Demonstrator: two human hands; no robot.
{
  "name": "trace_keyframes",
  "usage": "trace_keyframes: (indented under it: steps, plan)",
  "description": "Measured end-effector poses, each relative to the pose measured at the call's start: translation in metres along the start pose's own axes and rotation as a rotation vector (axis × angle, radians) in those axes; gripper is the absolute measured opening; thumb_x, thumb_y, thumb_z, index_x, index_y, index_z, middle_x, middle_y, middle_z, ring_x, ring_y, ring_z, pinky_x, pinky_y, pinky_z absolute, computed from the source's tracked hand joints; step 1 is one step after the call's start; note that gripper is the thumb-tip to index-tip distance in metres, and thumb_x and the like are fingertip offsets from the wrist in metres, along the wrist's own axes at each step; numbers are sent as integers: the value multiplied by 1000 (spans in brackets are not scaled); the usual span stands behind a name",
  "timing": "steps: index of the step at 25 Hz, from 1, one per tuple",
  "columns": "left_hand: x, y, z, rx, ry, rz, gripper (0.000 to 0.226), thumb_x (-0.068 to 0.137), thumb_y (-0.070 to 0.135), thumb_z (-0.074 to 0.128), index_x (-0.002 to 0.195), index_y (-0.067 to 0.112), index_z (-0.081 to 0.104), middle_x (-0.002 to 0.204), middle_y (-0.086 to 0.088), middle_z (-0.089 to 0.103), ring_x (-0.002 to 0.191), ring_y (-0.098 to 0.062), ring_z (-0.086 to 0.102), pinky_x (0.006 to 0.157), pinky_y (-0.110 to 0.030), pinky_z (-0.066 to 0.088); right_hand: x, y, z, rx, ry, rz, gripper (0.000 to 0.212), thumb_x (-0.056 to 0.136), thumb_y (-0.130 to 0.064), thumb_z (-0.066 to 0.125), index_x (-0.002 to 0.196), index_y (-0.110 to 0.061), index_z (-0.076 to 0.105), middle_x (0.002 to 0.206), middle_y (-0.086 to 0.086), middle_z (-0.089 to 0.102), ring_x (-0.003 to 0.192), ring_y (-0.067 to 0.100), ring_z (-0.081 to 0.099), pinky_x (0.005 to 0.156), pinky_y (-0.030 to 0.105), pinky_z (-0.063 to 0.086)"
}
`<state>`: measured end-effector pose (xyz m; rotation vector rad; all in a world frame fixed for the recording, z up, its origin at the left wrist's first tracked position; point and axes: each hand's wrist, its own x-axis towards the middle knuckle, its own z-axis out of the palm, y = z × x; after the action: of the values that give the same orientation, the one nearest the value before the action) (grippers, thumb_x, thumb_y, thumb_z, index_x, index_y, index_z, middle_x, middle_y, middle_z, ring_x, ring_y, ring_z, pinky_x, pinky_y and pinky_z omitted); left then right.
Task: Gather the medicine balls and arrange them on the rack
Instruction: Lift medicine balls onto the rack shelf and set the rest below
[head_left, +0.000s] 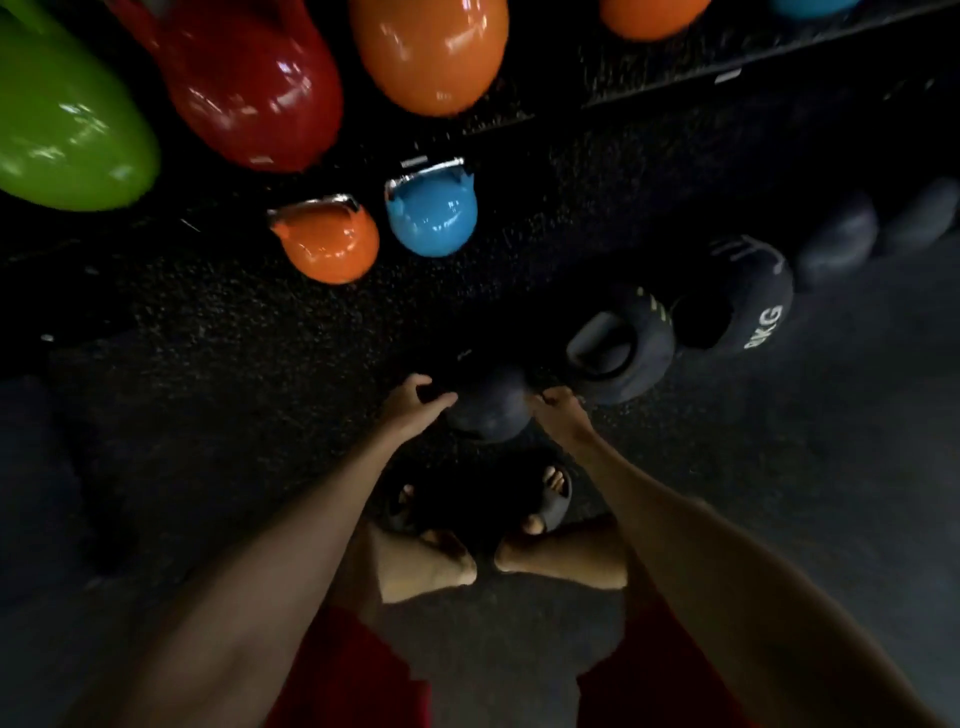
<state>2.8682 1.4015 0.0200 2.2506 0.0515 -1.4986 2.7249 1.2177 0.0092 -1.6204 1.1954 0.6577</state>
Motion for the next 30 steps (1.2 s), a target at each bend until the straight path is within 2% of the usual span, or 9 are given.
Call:
trace_keyframes:
  steps: [3,5,7,10,12,15,20,24,30]
  plan:
    - [92,-23,24,-142,11,-58,78,85,65,63,149,29,37,151,-7,41,130,-27,48,93,-38,41,80,43,33,358,79,173,45,99,-46,54,123,-8,53,119,13,55,108,27,54,92,35,44]
    - [144,-31,37,-201,33,-47,84,80,73,61,151,34,34,155,-3,37,136,-26,43,98,-43,39,123,65,51,593,140,270,63,96,-54,56,142,-12,43,137,12,51,124,33,52,101,44,45]
    - [183,-36,46,-226,26,-24,94,74,81,59,152,39,30,159,0,32,141,-26,36,107,-50,35,156,84,65,700,97,356,83,90,-69,52,155,-22,30,151,6,41,134,40,45,102,61,42]
    - [224,-43,61,-273,-63,-34,110,57,93,59,151,52,21,164,7,21,147,-27,27,110,-64,29,195,107,89,857,-6,362,83,82,-82,48,151,-36,37,152,0,44,132,39,47,100,70,40]
    - [235,-47,73,-330,-103,-44,110,50,94,64,147,59,24,162,10,25,146,-29,29,105,-71,31,210,110,104,965,-48,334,79,80,-82,50,145,-36,48,146,-1,53,129,34,52,102,63,44]
    - [232,-50,84,-421,-72,-33,105,46,89,70,140,60,33,153,12,38,138,-26,40,100,-66,41,214,108,117,1041,29,285,70,86,-72,52,143,-32,50,140,2,58,125,30,57,107,55,45]
    - [157,-55,62,-530,-23,-28,94,50,85,73,134,59,41,145,14,45,131,-24,46,97,-66,44,142,80,98,897,120,154,62,90,-64,52,141,-29,50,141,1,54,127,25,53,109,53,44]
    - [37,-36,19,-566,8,2,85,62,83,65,138,56,39,144,14,42,128,-21,43,91,-53,44,37,25,62,740,114,40,64,94,-63,49,144,-22,50,143,7,54,126,23,53,110,43,44]
    - [-175,11,-77,-602,84,152,89,74,82,55,151,42,34,155,6,40,138,-22,42,111,-51,39,-163,-83,-6,591,81,-157,70,91,-70,48,146,-26,48,139,1,57,125,20,54,99,30,44]
